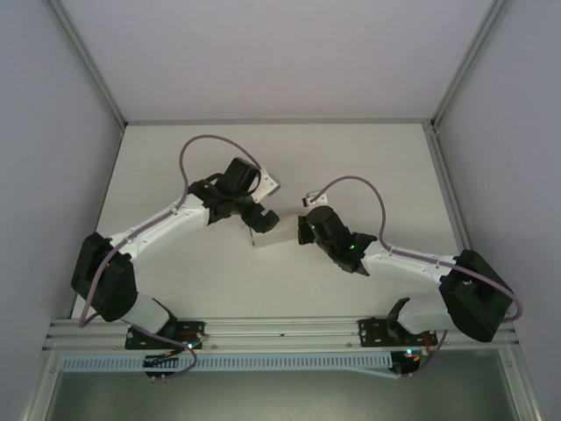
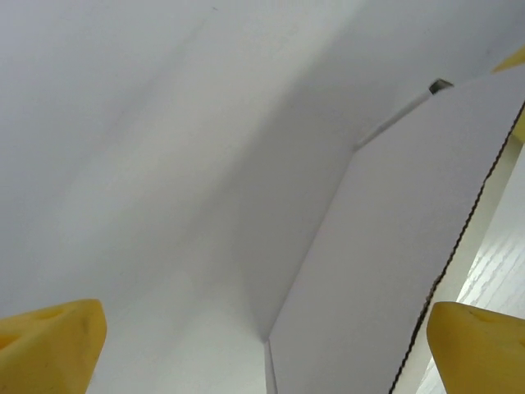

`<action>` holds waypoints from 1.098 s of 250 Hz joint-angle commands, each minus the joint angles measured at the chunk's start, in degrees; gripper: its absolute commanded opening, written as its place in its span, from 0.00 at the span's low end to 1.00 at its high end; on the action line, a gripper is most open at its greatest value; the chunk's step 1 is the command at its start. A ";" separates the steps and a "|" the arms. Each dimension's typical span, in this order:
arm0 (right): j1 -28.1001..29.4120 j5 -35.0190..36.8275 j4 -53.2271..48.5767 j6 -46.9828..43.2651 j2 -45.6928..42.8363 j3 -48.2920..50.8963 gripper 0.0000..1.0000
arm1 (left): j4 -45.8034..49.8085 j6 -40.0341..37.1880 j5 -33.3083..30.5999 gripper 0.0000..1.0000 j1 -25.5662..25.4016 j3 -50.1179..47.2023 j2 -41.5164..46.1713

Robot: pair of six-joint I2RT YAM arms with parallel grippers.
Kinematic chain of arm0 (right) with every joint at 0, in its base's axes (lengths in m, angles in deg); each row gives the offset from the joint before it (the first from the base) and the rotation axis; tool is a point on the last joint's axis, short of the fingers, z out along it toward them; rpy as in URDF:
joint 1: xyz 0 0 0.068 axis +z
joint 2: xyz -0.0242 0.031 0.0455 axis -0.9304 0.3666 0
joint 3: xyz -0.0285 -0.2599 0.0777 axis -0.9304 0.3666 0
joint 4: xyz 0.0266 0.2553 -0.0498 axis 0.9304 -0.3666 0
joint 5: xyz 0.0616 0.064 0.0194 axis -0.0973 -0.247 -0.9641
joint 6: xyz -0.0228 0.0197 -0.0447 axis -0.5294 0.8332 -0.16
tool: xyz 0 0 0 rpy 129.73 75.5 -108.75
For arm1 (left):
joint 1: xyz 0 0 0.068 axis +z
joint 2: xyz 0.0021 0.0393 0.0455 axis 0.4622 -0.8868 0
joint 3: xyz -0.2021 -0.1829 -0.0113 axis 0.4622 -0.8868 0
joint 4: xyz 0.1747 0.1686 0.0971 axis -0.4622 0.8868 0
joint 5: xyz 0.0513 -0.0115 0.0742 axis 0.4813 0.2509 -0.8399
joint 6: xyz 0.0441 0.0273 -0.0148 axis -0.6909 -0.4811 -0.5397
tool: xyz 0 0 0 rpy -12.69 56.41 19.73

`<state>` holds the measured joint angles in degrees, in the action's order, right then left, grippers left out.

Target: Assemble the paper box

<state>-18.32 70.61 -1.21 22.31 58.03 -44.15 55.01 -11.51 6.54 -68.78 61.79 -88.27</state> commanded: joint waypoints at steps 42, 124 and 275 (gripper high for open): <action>1.53 -1.38 -13.30 1.41 3.63 1.05 0.00 | 6.21 15.29 -7.12 0.97 -0.79 -3.08 8.57; 1.69 -2.55 -14.32 1.58 4.27 0.07 0.00 | 6.00 17.29 -2.72 0.73 -2.34 -8.71 10.82; 2.60 -1.64 -16.18 2.46 4.38 -0.31 0.00 | 8.61 34.00 -3.56 0.00 -2.09 -3.60 3.36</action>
<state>-17.21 71.26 -4.03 22.93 59.56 -46.60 62.29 12.55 2.06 -70.93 55.47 -82.89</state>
